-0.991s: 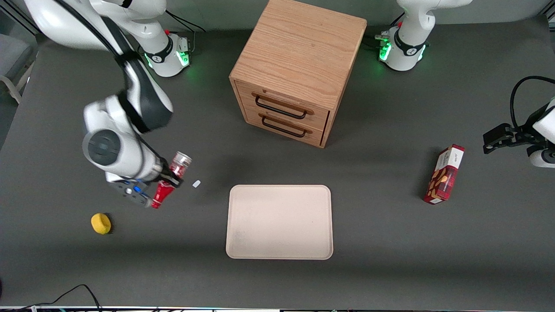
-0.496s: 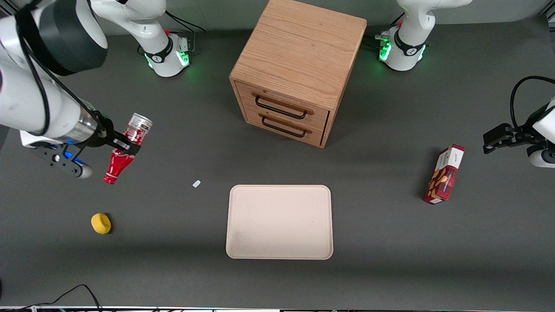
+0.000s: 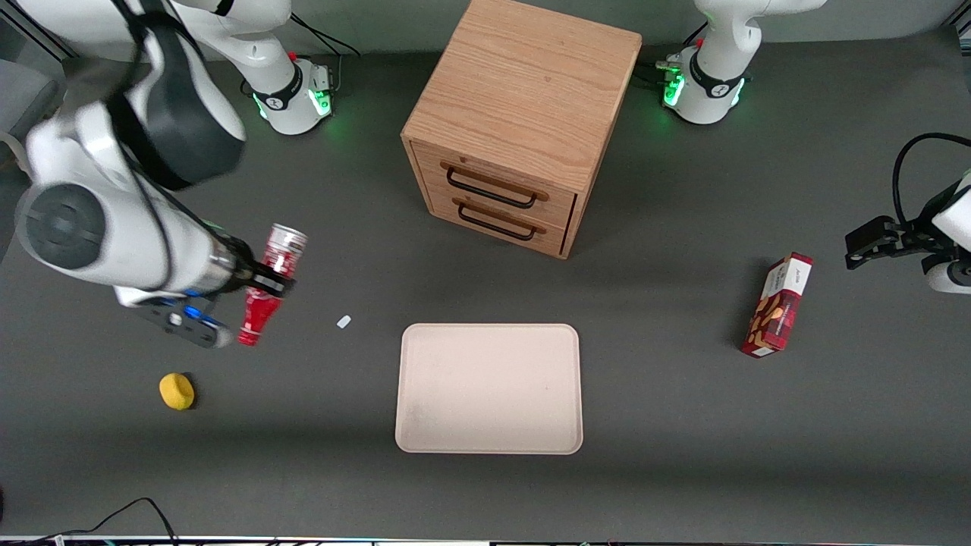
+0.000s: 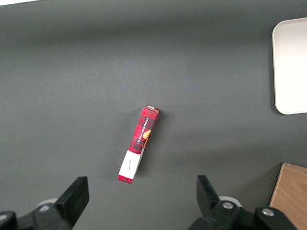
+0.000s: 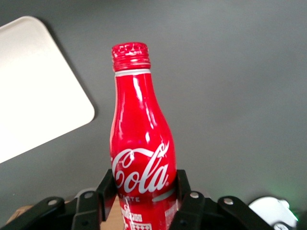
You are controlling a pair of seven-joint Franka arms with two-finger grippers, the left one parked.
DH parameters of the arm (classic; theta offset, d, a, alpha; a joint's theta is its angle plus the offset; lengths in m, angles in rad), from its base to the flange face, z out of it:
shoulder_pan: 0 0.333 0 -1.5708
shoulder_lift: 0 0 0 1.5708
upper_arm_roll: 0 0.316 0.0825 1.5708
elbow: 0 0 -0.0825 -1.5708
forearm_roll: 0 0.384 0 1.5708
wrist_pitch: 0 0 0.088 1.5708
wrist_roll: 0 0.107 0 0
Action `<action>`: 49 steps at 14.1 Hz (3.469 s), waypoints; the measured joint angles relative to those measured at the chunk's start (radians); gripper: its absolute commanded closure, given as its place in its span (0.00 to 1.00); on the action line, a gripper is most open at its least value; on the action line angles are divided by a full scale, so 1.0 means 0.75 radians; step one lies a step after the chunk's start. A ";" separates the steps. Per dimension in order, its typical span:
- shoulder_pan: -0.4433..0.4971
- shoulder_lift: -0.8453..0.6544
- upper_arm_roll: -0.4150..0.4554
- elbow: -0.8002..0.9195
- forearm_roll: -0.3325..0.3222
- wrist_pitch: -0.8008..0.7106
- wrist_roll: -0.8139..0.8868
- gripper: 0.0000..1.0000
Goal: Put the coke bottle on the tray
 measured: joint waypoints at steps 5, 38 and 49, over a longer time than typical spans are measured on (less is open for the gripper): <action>0.175 0.323 -0.008 0.130 -0.162 0.271 -0.005 1.00; 0.258 0.640 -0.081 0.188 -0.201 0.722 -0.219 0.00; -0.026 -0.422 -0.131 -0.795 0.059 0.573 -0.593 0.00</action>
